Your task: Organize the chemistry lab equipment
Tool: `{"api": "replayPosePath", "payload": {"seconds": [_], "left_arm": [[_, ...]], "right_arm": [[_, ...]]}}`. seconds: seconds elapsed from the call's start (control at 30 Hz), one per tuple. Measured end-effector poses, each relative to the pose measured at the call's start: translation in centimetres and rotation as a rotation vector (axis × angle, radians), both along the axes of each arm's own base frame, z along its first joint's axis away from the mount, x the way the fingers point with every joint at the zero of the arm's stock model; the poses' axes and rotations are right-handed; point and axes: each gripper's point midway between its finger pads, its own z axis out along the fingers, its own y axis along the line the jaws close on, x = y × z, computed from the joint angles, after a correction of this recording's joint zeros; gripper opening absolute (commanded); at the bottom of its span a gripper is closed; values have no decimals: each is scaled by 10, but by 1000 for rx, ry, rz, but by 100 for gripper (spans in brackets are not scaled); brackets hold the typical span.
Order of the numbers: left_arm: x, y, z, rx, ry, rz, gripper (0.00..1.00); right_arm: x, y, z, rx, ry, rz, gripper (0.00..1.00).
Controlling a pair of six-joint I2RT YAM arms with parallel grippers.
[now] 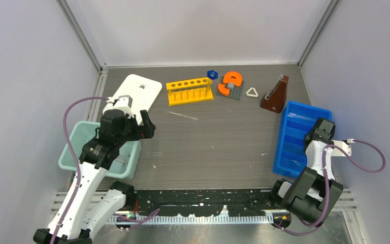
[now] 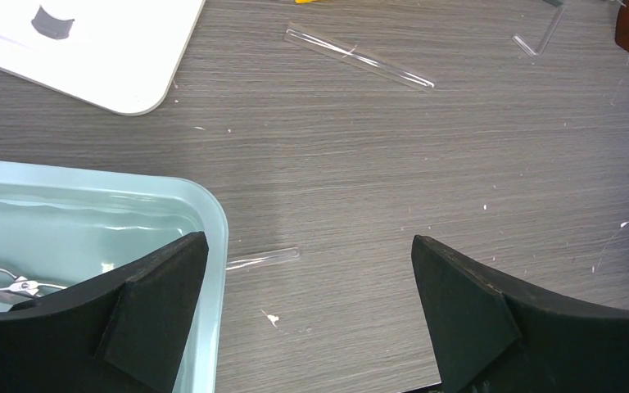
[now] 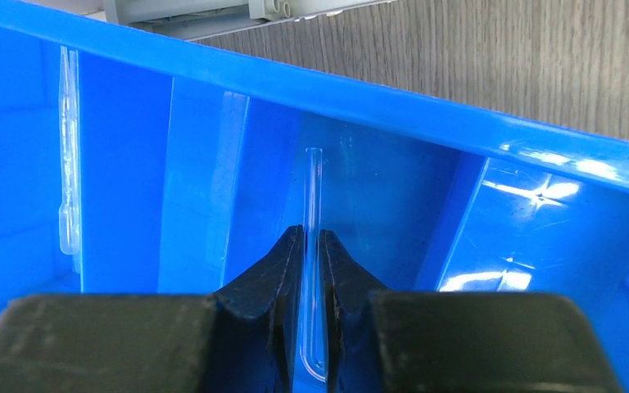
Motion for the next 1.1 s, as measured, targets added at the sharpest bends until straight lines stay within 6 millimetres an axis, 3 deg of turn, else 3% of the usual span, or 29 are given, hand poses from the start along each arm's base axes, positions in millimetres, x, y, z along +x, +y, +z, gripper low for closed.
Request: {"api": "replayPosePath", "payload": {"seconds": [0.43, 0.67, 0.8, 1.1], "left_arm": [[0, 1, -1, 12, 1, -4, 100], [0, 1, -1, 12, 1, -3, 100], [0, 1, -1, 12, 0, -4, 100], [-1, 0, 0, 9, 0, -12, 100]], "right_arm": [[4, -1, -8, 31, -14, -38, 25], [8, -2, 2, 22, -41, -34, 31], [11, -2, 21, 2, -82, -28, 31], [30, 4, 92, -106, -238, 142, 31]]}}
